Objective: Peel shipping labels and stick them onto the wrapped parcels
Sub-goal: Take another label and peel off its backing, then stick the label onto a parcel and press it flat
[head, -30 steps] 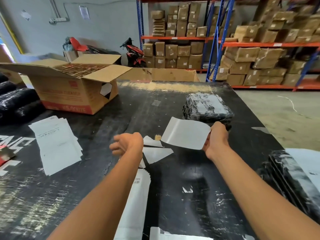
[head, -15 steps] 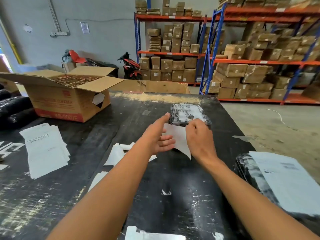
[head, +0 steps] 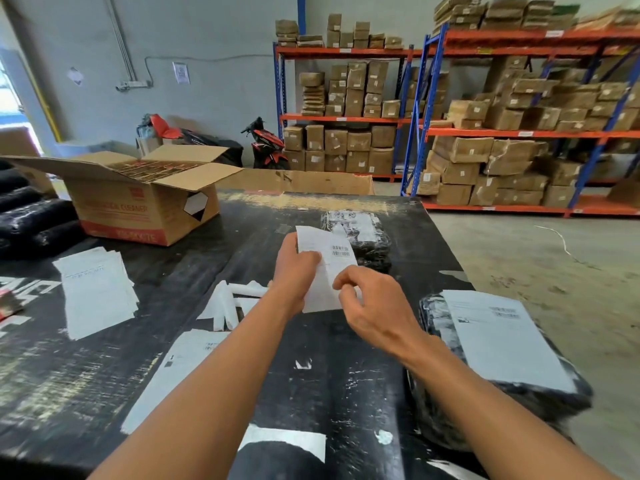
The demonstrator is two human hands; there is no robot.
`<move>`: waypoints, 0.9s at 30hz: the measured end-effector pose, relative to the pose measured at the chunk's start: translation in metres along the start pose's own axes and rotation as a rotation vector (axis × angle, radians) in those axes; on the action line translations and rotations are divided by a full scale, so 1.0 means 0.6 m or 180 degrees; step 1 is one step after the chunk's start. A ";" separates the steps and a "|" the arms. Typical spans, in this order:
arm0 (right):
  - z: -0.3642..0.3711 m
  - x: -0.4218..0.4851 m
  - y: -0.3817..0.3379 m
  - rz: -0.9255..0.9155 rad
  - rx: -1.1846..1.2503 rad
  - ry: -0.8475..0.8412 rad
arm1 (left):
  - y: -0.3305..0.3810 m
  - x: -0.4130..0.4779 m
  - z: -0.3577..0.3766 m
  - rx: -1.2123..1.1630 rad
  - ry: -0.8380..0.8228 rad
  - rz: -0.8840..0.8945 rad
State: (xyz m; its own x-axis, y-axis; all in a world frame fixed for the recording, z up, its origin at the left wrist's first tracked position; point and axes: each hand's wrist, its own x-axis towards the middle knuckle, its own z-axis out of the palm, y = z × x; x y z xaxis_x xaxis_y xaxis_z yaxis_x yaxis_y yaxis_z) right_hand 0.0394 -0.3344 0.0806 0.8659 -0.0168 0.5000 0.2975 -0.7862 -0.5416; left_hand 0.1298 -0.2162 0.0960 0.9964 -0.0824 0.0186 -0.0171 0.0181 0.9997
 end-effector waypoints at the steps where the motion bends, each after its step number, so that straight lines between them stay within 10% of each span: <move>1: -0.009 0.004 -0.004 0.0118 -0.0030 0.0172 | 0.001 -0.003 0.000 -0.0035 -0.0056 0.0044; 10: -0.090 0.131 0.006 0.2283 0.1734 0.0298 | 0.036 0.034 0.007 -0.0197 -0.0883 0.0293; 27: -0.014 0.352 0.147 0.2265 0.1247 0.1158 | 0.031 0.282 0.046 0.0667 -0.0963 0.0426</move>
State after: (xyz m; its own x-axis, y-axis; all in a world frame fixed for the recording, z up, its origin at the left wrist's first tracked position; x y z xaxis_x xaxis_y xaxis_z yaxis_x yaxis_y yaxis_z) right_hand 0.2452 -0.4125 0.1437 0.7366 -0.6682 0.1044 -0.0882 -0.2480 -0.9647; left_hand 0.2959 -0.2576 0.1185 0.9153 -0.3839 0.1218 -0.1931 -0.1528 0.9692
